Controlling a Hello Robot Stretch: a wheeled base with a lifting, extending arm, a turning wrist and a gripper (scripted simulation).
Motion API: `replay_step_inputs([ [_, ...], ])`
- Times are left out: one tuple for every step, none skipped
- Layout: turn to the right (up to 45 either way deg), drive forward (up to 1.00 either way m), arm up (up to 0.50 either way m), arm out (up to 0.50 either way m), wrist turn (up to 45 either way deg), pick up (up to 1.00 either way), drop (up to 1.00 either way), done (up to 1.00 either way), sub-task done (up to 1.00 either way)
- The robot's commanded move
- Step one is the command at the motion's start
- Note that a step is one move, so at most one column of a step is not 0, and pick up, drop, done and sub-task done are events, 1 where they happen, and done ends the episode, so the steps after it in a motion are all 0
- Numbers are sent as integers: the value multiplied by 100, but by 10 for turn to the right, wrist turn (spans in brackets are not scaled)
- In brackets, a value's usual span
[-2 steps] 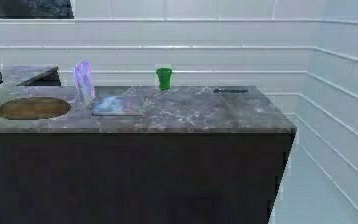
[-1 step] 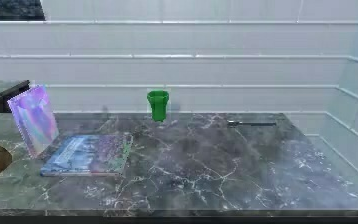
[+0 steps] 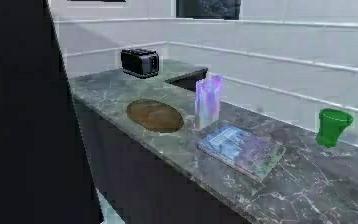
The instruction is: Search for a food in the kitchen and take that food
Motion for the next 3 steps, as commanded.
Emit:
replay_step_inputs([
  [-450, 0, 0, 0, 0, 0, 0, 0, 0],
  [-450, 0, 0, 0, 0, 0, 0, 0, 0],
  [0, 0, 50, 0, 0, 0, 0, 0, 0],
])
